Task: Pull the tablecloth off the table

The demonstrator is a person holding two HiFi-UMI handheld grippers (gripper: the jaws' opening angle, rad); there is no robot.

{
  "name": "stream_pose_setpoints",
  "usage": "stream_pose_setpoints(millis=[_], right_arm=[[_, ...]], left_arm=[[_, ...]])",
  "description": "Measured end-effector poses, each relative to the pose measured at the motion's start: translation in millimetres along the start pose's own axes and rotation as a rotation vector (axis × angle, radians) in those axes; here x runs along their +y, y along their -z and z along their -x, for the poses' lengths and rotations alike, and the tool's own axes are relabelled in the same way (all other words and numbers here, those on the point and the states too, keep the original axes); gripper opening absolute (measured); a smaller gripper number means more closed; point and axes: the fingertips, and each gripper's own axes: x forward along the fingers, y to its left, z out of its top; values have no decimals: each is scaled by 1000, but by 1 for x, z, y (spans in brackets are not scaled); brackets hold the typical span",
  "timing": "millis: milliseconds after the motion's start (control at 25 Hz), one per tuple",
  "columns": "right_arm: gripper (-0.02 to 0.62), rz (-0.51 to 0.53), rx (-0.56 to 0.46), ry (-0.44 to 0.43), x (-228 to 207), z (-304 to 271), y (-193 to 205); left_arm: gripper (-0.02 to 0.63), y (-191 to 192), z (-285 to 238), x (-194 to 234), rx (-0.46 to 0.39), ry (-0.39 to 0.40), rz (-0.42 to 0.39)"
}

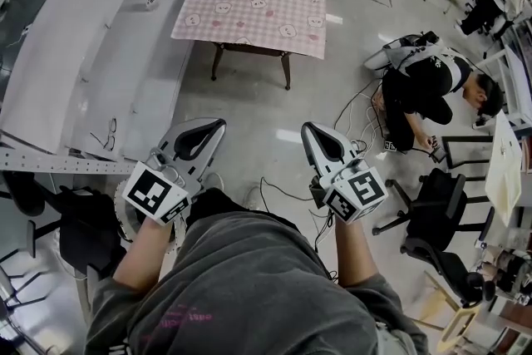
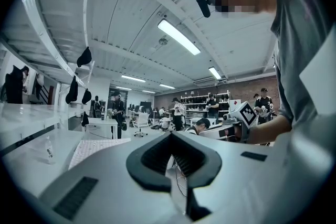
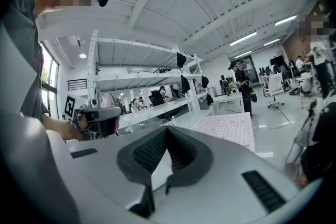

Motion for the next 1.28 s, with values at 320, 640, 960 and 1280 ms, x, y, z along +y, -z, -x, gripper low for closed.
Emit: stream_pose_setpoints(millis=[320, 640, 960, 1280], right_arm=[[-2, 11, -7, -2, -17, -6, -5], [-2, 10, -8, 11, -40, -20, -14], [-2, 12, 10, 23, -62, -57, -11], [-2, -6, 27, 37, -81, -105, -14]], left_arm=[[0, -3, -15, 8, -8, -4, -10], [0, -8, -39, 26, -14, 2, -15], [0, 10, -62, 67, 1, 9, 5], [0, 16, -85, 116, 21, 32, 33]])
